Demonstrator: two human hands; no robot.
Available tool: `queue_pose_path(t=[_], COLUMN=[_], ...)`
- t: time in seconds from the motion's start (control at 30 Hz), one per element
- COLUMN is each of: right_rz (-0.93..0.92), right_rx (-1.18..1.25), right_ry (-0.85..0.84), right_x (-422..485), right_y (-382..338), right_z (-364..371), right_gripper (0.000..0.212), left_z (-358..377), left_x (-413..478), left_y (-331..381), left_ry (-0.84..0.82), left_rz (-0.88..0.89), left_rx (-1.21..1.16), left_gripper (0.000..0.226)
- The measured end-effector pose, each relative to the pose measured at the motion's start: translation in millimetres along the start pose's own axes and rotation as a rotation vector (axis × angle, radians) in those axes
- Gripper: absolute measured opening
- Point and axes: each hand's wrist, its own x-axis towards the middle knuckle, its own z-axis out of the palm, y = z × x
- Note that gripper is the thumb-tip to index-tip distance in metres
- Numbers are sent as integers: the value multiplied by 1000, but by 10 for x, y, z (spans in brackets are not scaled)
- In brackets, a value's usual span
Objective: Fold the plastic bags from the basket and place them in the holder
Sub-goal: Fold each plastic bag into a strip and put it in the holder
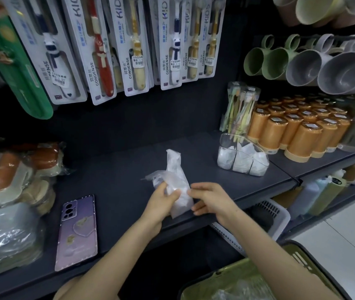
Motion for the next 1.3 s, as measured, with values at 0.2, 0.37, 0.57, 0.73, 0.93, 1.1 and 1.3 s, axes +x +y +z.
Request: queue_pose_path(t=[0.2, 0.37, 0.57, 0.73, 0.93, 1.1, 1.3], right_rz=[-34, -61, -55, -72, -108, -102, -101], right_rx=[-8, -40, -141, -285, -431, -502, -651], right_ry=[107, 83, -16, -26, -2, 6, -80], right_x=[118, 104, 130, 155, 180, 216, 298], right_y=[145, 163, 188, 199, 199, 172, 67], right_z=[141, 138, 104, 67, 11, -92, -269], right_gripper=[13, 16, 16, 16, 14, 12, 15], left_z=[-59, -89, -194, -289, -300, -291, -307], left_x=[-16, -12, 26, 196, 504, 607, 415], left_y=[17, -4, 23, 86, 34, 37, -89], left_ry=[-68, -79, -119, 6, 217, 314, 353], left_rz=[-69, -106, -181, -219, -196, -86, 758], left_rx=[-165, -217, -339, -386, -290, -37, 984], left_gripper=[29, 36, 41, 29, 34, 50, 33])
